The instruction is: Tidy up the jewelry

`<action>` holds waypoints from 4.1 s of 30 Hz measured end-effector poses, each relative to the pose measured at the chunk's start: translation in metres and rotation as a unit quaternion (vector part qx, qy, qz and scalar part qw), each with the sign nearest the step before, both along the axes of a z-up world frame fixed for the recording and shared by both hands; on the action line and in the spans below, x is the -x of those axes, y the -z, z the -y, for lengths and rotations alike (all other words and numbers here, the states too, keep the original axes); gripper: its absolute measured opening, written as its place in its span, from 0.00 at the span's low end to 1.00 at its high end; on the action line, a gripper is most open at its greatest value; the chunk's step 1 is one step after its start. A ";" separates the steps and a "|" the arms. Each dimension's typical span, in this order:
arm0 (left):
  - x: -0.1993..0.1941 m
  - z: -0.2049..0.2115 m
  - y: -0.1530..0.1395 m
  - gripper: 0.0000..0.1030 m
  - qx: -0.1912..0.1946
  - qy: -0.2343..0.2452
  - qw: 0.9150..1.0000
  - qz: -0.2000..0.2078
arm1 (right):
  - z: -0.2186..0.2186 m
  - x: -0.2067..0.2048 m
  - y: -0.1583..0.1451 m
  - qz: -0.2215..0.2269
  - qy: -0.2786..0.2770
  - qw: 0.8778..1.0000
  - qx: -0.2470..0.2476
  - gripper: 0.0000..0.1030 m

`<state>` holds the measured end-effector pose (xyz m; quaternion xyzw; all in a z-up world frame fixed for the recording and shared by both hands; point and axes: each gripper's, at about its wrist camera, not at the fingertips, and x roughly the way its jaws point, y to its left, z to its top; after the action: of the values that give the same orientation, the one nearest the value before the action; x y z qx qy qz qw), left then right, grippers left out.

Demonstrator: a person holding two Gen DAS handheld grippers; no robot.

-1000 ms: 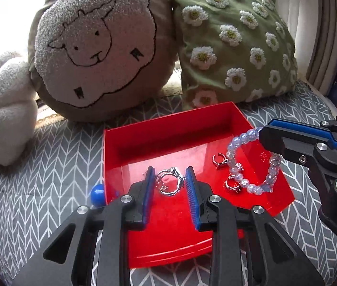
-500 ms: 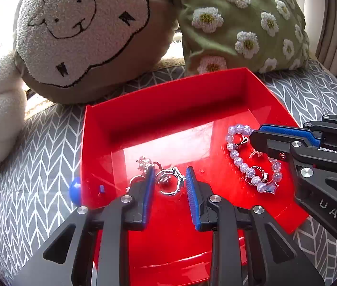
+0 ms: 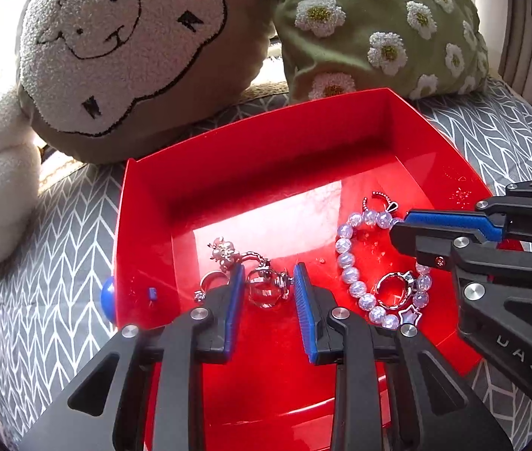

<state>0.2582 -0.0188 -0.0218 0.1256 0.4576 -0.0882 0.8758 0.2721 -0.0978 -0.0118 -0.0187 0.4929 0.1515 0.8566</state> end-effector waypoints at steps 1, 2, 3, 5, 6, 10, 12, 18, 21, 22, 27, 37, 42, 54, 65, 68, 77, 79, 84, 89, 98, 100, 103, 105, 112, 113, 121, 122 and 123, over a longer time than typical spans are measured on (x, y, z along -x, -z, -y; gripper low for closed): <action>0.001 0.000 -0.001 0.25 0.001 0.000 1.000 0.001 | 0.000 0.000 0.000 -0.002 0.000 1.000 -0.001 0.10; 0.001 0.000 -0.002 0.25 0.002 -0.001 1.000 0.004 | -0.001 0.000 0.000 -0.003 0.000 1.000 -0.001 0.10; 0.002 -0.001 -0.003 0.25 0.005 -0.001 1.000 0.005 | -0.001 0.000 -0.001 -0.001 0.000 1.000 0.000 0.10; 0.002 -0.003 -0.006 0.25 0.009 -0.001 1.000 0.007 | -0.002 0.002 -0.003 0.001 -0.003 1.000 0.002 0.10; 0.003 -0.003 -0.008 0.25 0.009 -0.002 1.000 0.010 | -0.002 0.003 -0.004 0.003 -0.002 1.000 0.004 0.10; 0.005 -0.004 -0.012 0.25 0.014 -0.002 1.000 0.012 | -0.002 0.005 -0.010 0.010 -0.001 1.000 0.005 0.10; 0.006 -0.003 -0.012 0.25 0.014 -0.001 1.000 0.013 | -0.001 0.006 -0.012 0.011 -0.002 1.000 0.004 0.10; 0.009 -0.002 -0.014 0.25 0.016 -0.002 1.000 0.017 | 0.000 0.009 -0.016 0.015 -0.003 1.000 0.005 0.10; 0.011 -0.003 -0.018 0.27 0.020 -0.004 1.000 0.018 | -0.001 0.010 -0.017 0.016 -0.005 1.000 0.004 0.10; 0.013 -0.003 -0.020 0.29 0.021 -0.005 1.000 0.019 | -0.001 0.011 -0.018 0.016 -0.005 1.000 0.004 0.10; 0.023 -0.008 -0.038 0.44 0.033 -0.007 0.999 0.039 | 0.001 0.017 -0.026 0.022 -0.006 1.000 0.009 0.10; 0.046 -0.029 -0.072 0.84 0.017 -0.042 0.996 0.082 | 0.023 0.036 -0.049 0.041 0.034 0.998 0.034 0.69; 0.052 -0.037 -0.079 0.86 0.006 -0.056 0.995 0.077 | 0.023 0.050 -0.049 0.038 0.025 0.997 0.055 0.80; 0.068 -0.045 -0.075 0.87 0.005 -0.058 0.996 0.066 | 0.021 0.071 -0.039 0.026 0.018 0.998 0.059 0.85; 0.066 -0.039 -0.069 0.88 0.003 -0.047 0.997 0.053 | 0.023 0.068 -0.034 0.017 0.022 0.998 0.060 0.85; 0.066 -0.038 -0.067 0.88 0.005 -0.043 0.998 0.048 | 0.023 0.068 -0.034 0.017 0.021 0.998 0.061 0.85; 0.066 -0.035 -0.064 0.88 -0.003 -0.040 0.998 0.046 | 0.020 0.069 -0.035 0.018 0.015 0.998 0.064 0.85; 0.066 -0.035 -0.063 0.88 -0.005 -0.041 0.998 0.048 | 0.019 0.070 -0.035 0.018 0.014 0.998 0.063 0.85; 0.066 -0.034 -0.063 0.88 -0.007 -0.039 0.998 0.049 | 0.017 0.071 -0.035 0.019 0.012 0.998 0.065 0.85; 0.066 -0.033 -0.063 0.88 -0.008 -0.037 0.998 0.049 | 0.016 0.072 -0.035 0.021 0.010 0.998 0.066 0.85; 0.066 -0.033 -0.061 0.88 -0.008 -0.037 0.998 0.047 | 0.014 0.072 -0.035 0.022 0.009 0.997 0.068 0.85; 0.065 -0.033 -0.061 0.88 -0.007 -0.037 0.998 0.045 | 0.014 0.073 -0.035 0.022 0.008 0.997 0.068 0.85; 0.066 -0.033 -0.061 0.88 -0.005 -0.037 0.998 0.045 | 0.013 0.073 -0.035 0.023 0.009 0.997 0.068 0.85; 0.066 -0.033 -0.061 0.88 -0.005 -0.037 0.998 0.045 | 0.013 0.073 -0.035 0.023 0.008 0.997 0.069 0.85; 0.065 -0.034 -0.061 0.88 -0.006 -0.037 0.998 0.045 | 0.015 0.072 -0.036 0.023 0.008 0.997 0.069 0.85; 0.065 -0.034 -0.061 0.88 -0.007 -0.036 0.998 0.044 | 0.015 0.072 -0.037 0.024 0.008 0.997 0.069 0.85; 0.064 -0.034 -0.059 0.88 -0.007 -0.036 0.998 0.042 | 0.015 0.072 -0.037 0.025 0.008 0.997 0.069 0.85; 0.064 -0.034 -0.060 0.88 -0.007 -0.036 0.998 0.044 | 0.015 0.072 -0.037 0.025 0.008 0.997 0.070 0.85; 0.064 -0.034 -0.060 0.88 -0.008 -0.036 0.998 0.044 | 0.015 0.072 -0.037 0.024 0.008 0.997 0.069 0.85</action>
<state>0.1943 0.0154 0.0379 0.1195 0.4232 -0.0476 0.8969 0.2001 -0.1132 0.0249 -0.0780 0.4814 0.1097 0.8661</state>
